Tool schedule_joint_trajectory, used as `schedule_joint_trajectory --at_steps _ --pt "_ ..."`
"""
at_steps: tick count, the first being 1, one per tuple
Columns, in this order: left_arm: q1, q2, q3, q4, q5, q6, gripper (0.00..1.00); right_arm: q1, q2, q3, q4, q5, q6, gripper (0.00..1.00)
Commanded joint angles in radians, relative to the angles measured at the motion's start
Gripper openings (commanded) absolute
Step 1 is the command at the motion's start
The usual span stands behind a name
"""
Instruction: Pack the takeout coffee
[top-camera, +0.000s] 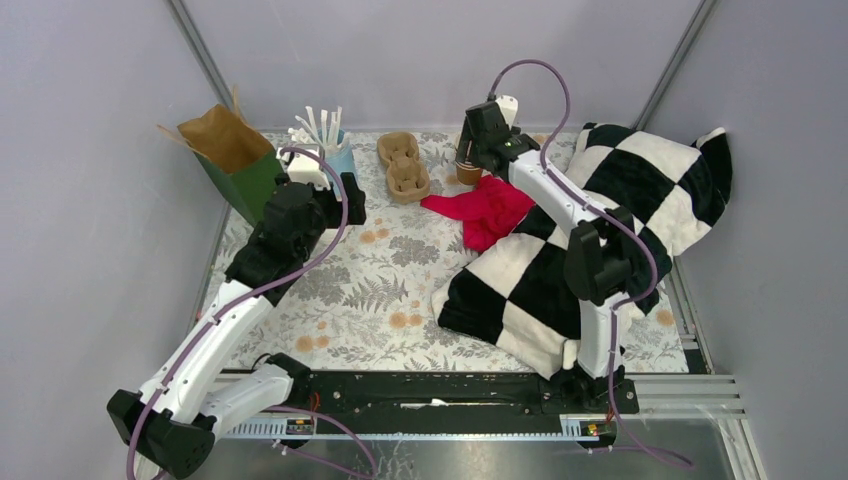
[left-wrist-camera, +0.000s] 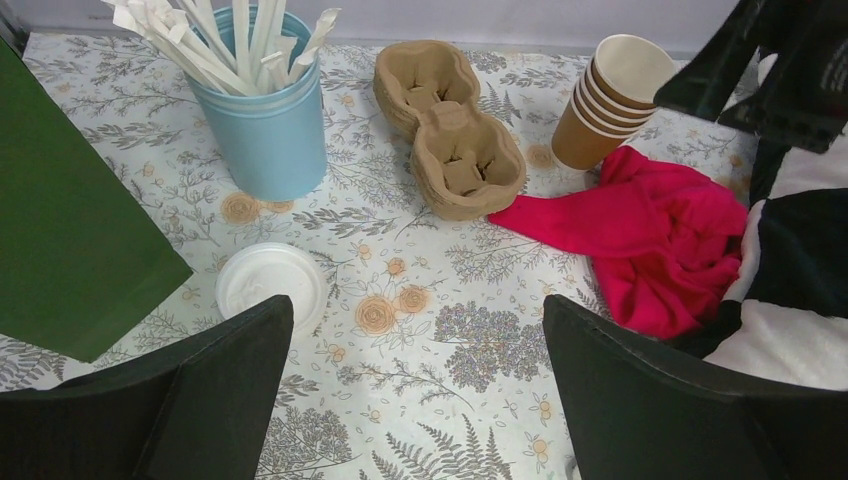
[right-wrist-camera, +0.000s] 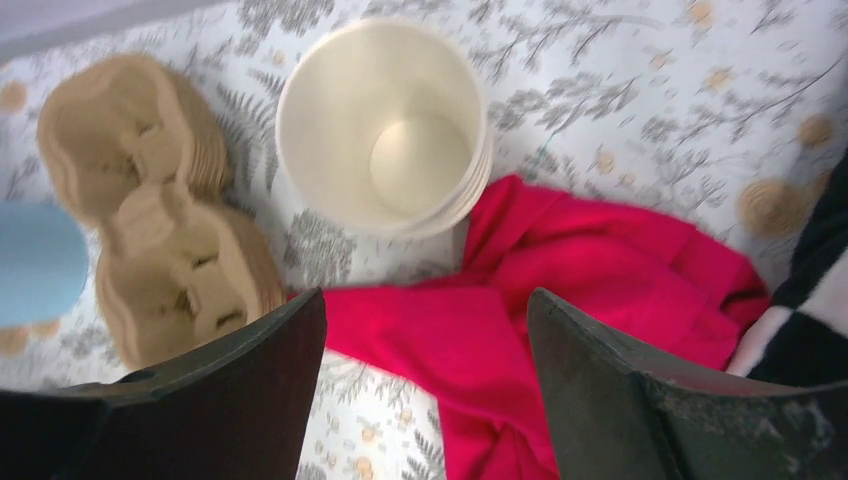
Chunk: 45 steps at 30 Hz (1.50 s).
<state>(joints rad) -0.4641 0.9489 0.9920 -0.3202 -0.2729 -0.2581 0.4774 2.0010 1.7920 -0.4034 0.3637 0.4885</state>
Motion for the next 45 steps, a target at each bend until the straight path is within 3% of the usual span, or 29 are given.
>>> schedule_joint_trajectory --at_steps 1,11,16,25,43,45 --pt "-0.001 -0.019 0.004 0.044 0.027 0.015 0.99 -0.019 0.088 0.182 -0.095 0.190 -0.024 0.79" --pt "-0.017 -0.026 0.073 -0.009 0.031 0.020 0.99 -0.027 0.255 0.353 -0.112 0.274 -0.102 0.60" --pt "-0.017 -0.049 0.036 0.018 0.033 0.019 0.99 -0.028 0.293 0.399 -0.095 0.288 -0.133 0.50" --pt "-0.017 -0.043 0.012 0.032 0.048 0.022 0.99 -0.028 0.336 0.449 -0.098 0.292 -0.151 0.43" --pt "-0.016 -0.049 0.000 0.033 0.067 0.014 0.99 -0.026 0.373 0.554 -0.162 0.284 -0.177 0.00" --pt "-0.018 -0.047 0.000 0.033 0.068 0.014 0.99 -0.027 0.365 0.559 -0.162 0.273 -0.177 0.00"
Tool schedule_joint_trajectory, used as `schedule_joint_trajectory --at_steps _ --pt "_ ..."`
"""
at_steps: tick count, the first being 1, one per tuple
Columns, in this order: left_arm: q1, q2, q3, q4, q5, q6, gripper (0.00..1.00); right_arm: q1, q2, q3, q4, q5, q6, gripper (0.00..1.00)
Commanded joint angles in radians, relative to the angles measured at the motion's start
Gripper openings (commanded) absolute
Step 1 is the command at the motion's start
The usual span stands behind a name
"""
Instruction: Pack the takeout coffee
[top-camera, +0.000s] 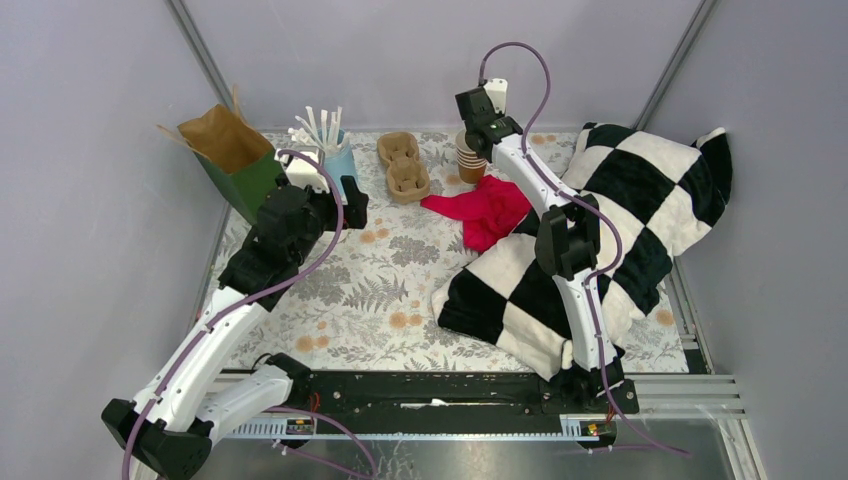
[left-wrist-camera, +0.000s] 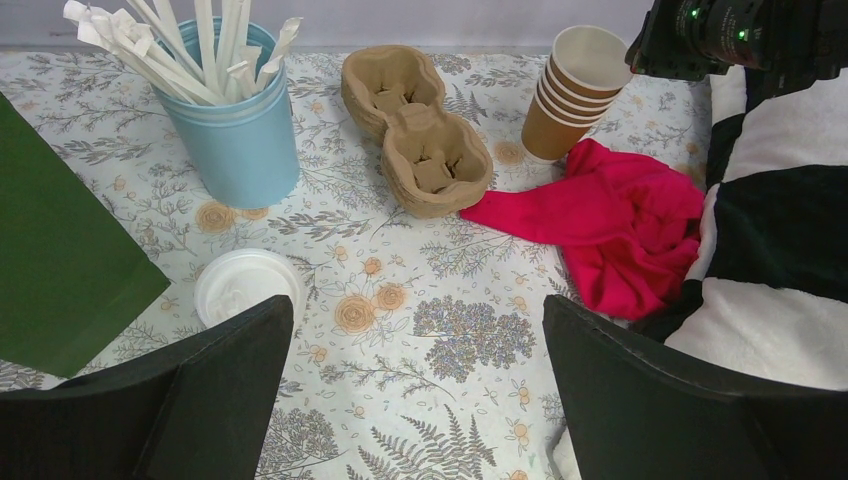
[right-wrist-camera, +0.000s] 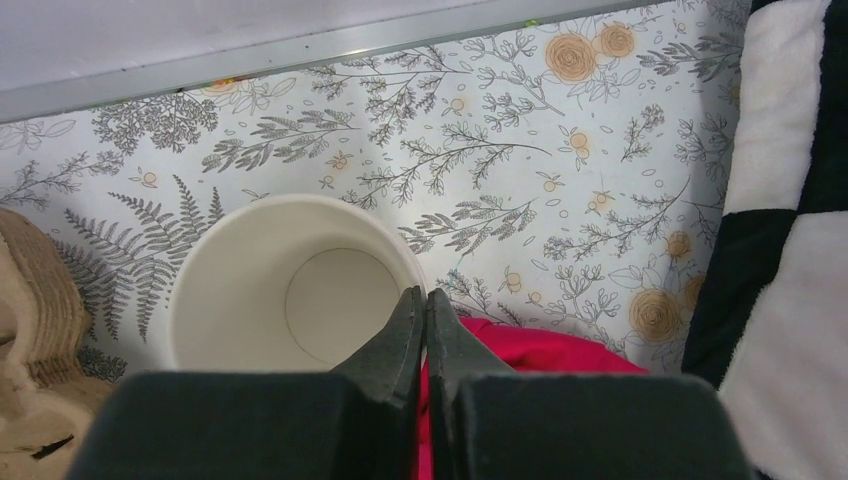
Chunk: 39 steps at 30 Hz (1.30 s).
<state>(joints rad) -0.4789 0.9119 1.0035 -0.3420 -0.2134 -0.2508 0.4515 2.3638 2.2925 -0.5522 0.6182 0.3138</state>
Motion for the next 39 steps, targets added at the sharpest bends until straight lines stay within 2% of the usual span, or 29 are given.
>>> schedule_joint_trajectory --at_steps 1,14,25,30,34,39 --pt "-0.003 -0.011 -0.011 0.055 0.009 0.007 0.99 -0.001 0.000 0.062 -0.015 0.010 0.001 0.00" --pt "-0.003 -0.005 -0.014 0.055 0.014 0.006 0.99 -0.005 -0.085 0.096 -0.026 -0.081 0.058 0.00" --pt "-0.002 -0.001 -0.016 0.055 0.018 -0.008 0.99 -0.002 -0.211 0.093 -0.043 -0.120 0.018 0.00" --pt "-0.002 -0.005 -0.019 0.055 -0.008 -0.005 0.99 0.043 -0.280 0.074 -0.036 -0.108 -0.070 0.00" --pt "-0.003 -0.012 -0.021 0.054 -0.044 -0.008 0.99 0.117 -0.376 -0.046 -0.029 -0.165 -0.105 0.00" --pt "-0.013 -0.027 -0.009 0.023 -0.131 -0.024 0.99 0.242 -0.528 -0.351 0.042 -0.329 -0.037 0.00"
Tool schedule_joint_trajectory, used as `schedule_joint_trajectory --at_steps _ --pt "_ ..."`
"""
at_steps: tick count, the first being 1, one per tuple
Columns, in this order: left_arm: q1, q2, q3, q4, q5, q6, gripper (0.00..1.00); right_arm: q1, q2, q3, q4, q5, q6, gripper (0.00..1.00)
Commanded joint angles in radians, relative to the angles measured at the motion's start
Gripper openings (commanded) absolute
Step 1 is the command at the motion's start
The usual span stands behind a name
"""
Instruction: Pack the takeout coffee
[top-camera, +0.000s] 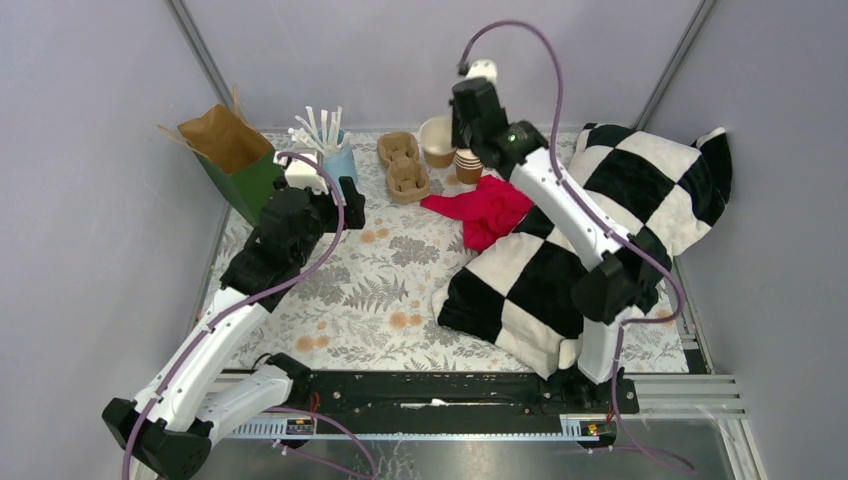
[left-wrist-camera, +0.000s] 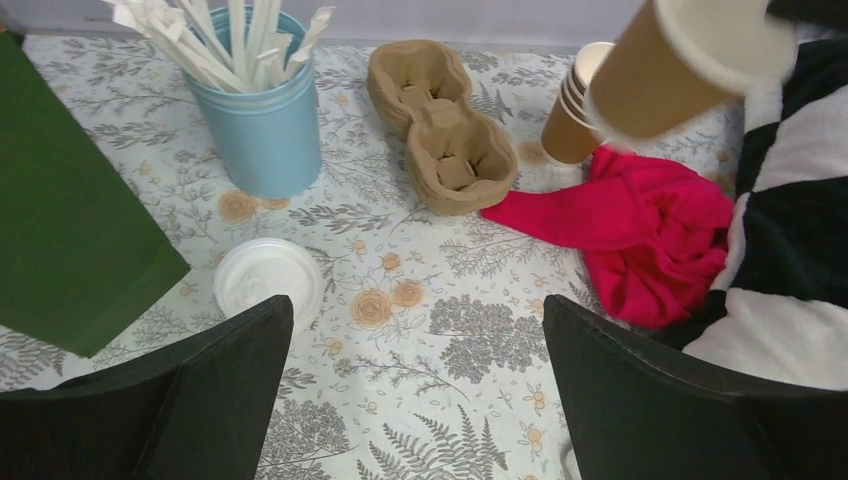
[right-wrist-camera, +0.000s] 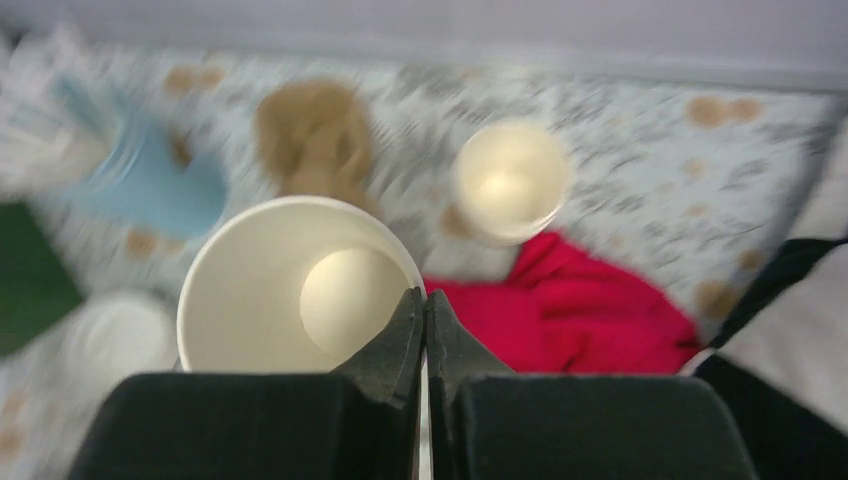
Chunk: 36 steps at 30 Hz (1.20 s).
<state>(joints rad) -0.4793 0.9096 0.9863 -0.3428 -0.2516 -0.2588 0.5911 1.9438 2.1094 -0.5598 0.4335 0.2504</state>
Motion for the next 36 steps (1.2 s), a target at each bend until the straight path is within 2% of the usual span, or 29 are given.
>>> schedule_joint_trajectory --at_steps 1,6,9,15,19,23,26,36 --pt "-0.018 -0.025 0.019 0.013 -0.108 -0.023 0.99 0.134 -0.123 -0.213 0.059 -0.159 0.034 0.00" --pt "-0.019 -0.024 0.039 -0.100 -0.194 -0.060 0.99 0.272 -0.165 -0.364 0.068 -0.183 0.064 0.00" --pt "-0.018 -0.053 0.012 -0.184 -0.238 -0.097 0.99 0.319 -0.199 -0.485 0.140 -0.236 0.079 0.00" --pt "0.008 -0.087 -0.028 -0.326 -0.223 -0.206 0.99 0.391 -0.181 -0.559 0.159 -0.215 0.090 0.00" --pt "0.122 -0.055 -0.027 -0.360 -0.121 -0.215 0.99 0.425 -0.186 -0.609 0.177 -0.176 0.095 0.00" --pt "0.307 -0.009 -0.026 -0.349 0.103 -0.203 0.99 0.453 -0.198 -0.668 0.209 -0.168 0.106 0.00" --pt "0.406 0.041 -0.027 -0.331 0.205 -0.211 0.99 0.470 -0.193 -0.698 0.217 -0.154 0.116 0.00" --pt "0.433 0.201 -0.021 -0.224 0.283 -0.253 0.99 0.505 -0.183 -0.793 0.297 -0.109 0.138 0.00"
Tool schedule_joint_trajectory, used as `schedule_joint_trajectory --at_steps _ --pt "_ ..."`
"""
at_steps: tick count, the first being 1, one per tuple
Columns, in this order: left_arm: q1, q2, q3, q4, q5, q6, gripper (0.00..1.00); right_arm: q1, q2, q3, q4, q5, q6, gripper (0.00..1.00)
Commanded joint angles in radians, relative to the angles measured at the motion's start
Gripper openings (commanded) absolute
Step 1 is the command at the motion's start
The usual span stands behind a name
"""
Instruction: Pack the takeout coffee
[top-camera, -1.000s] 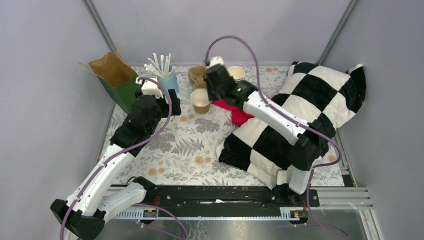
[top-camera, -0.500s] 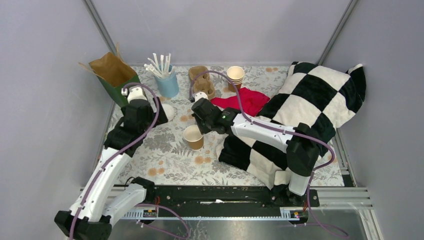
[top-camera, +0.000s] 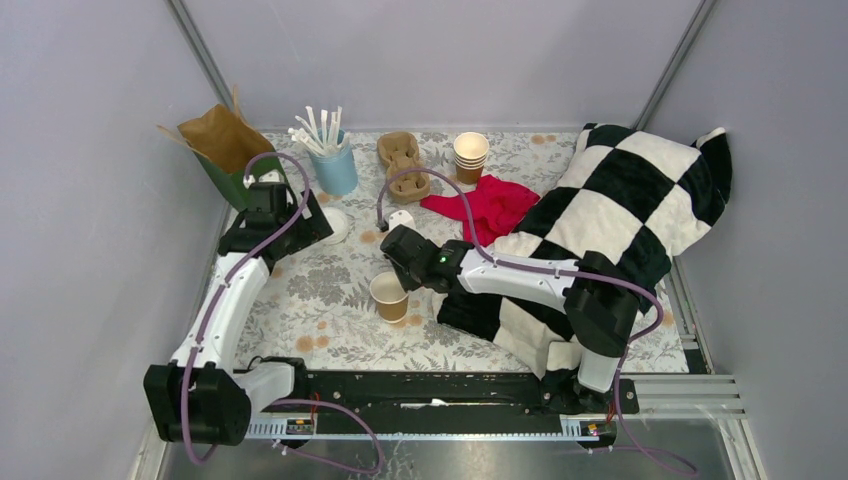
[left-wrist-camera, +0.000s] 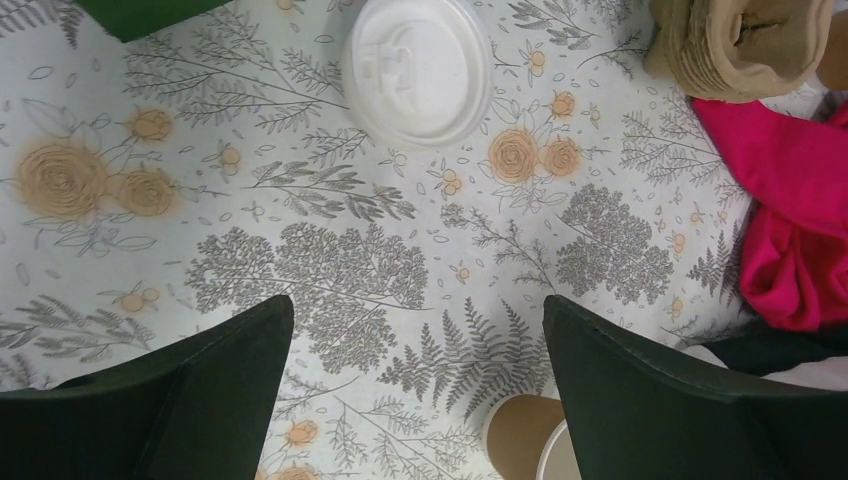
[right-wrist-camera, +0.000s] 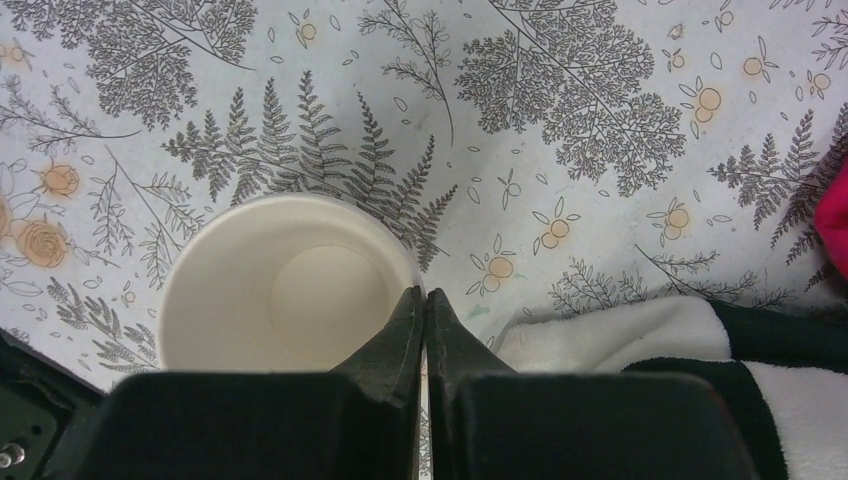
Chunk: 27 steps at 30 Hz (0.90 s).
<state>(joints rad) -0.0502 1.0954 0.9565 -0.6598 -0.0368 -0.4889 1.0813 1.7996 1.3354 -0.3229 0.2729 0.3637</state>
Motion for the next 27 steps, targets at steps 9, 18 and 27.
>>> schedule_joint_trajectory --at_steps 9,18,27 --pt "0.005 0.173 0.075 0.093 0.080 0.029 0.99 0.036 -0.075 -0.031 0.051 0.054 0.022 0.22" --pt "-0.064 0.320 0.182 0.057 -0.203 0.039 0.79 0.037 -0.257 -0.044 0.037 0.044 0.021 0.49" --pt "-0.071 0.532 0.270 0.047 -0.292 0.036 0.55 0.035 -0.375 -0.143 0.061 0.112 0.006 0.56"
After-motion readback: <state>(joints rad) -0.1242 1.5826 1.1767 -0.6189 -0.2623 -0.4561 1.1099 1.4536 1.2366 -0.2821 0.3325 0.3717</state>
